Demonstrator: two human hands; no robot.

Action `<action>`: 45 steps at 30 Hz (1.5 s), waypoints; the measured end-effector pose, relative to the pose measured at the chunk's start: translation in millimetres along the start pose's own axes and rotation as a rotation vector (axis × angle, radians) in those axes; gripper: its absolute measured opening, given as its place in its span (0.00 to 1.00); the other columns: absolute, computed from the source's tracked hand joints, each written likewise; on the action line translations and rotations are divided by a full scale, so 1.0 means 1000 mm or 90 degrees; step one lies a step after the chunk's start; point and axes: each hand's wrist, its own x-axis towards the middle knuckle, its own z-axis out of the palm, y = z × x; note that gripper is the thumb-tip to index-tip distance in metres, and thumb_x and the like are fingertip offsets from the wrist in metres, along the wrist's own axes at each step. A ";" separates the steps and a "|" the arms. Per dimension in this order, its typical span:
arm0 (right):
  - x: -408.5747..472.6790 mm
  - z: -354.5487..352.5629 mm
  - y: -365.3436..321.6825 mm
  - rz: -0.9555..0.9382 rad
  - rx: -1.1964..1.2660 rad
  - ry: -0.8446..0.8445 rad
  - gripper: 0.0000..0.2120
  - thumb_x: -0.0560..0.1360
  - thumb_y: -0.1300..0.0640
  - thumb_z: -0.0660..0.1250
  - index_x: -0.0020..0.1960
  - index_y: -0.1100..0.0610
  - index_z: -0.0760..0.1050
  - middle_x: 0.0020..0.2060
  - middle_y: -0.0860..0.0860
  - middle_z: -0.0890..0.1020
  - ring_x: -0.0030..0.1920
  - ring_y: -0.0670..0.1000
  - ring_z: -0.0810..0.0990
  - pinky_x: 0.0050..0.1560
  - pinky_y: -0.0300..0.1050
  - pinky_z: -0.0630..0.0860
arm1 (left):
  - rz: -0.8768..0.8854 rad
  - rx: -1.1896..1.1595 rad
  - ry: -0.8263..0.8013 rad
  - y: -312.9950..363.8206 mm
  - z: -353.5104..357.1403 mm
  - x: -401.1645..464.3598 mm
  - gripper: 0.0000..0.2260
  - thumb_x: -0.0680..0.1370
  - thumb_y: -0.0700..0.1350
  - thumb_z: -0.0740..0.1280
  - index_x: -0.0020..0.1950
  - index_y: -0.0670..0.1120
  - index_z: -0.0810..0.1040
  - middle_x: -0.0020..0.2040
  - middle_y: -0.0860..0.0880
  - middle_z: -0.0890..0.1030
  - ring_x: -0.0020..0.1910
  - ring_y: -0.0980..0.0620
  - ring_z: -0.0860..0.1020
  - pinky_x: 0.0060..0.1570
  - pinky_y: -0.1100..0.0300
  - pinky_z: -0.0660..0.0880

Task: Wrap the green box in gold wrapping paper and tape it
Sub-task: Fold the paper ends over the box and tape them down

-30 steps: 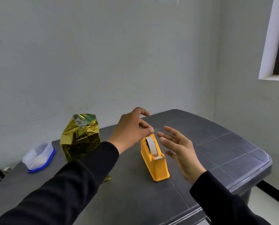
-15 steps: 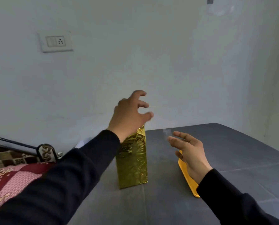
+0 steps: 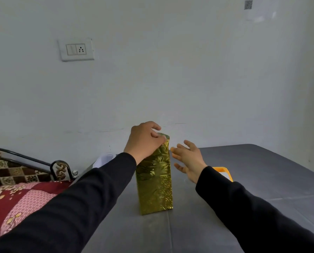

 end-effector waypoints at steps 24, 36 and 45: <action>0.011 0.013 0.007 0.017 -0.095 -0.011 0.33 0.76 0.54 0.74 0.77 0.50 0.65 0.66 0.51 0.79 0.58 0.51 0.81 0.57 0.51 0.78 | -0.080 0.053 -0.115 -0.012 -0.003 0.021 0.15 0.73 0.65 0.71 0.51 0.58 0.86 0.76 0.54 0.67 0.76 0.47 0.61 0.72 0.42 0.61; 0.015 0.017 0.005 0.029 -0.150 -0.007 0.34 0.72 0.55 0.78 0.74 0.50 0.68 0.65 0.52 0.78 0.63 0.54 0.78 0.50 0.48 0.77 | -0.144 -0.078 -0.161 -0.042 0.009 -0.012 0.18 0.54 0.63 0.82 0.40 0.62 0.87 0.78 0.55 0.62 0.77 0.47 0.60 0.75 0.42 0.62; 0.022 0.018 0.007 0.056 -0.143 0.004 0.33 0.72 0.57 0.77 0.74 0.51 0.69 0.63 0.54 0.78 0.63 0.54 0.78 0.47 0.48 0.77 | -0.109 -0.076 -0.023 -0.044 0.013 -0.030 0.23 0.63 0.58 0.83 0.54 0.58 0.80 0.68 0.54 0.67 0.72 0.52 0.66 0.70 0.53 0.67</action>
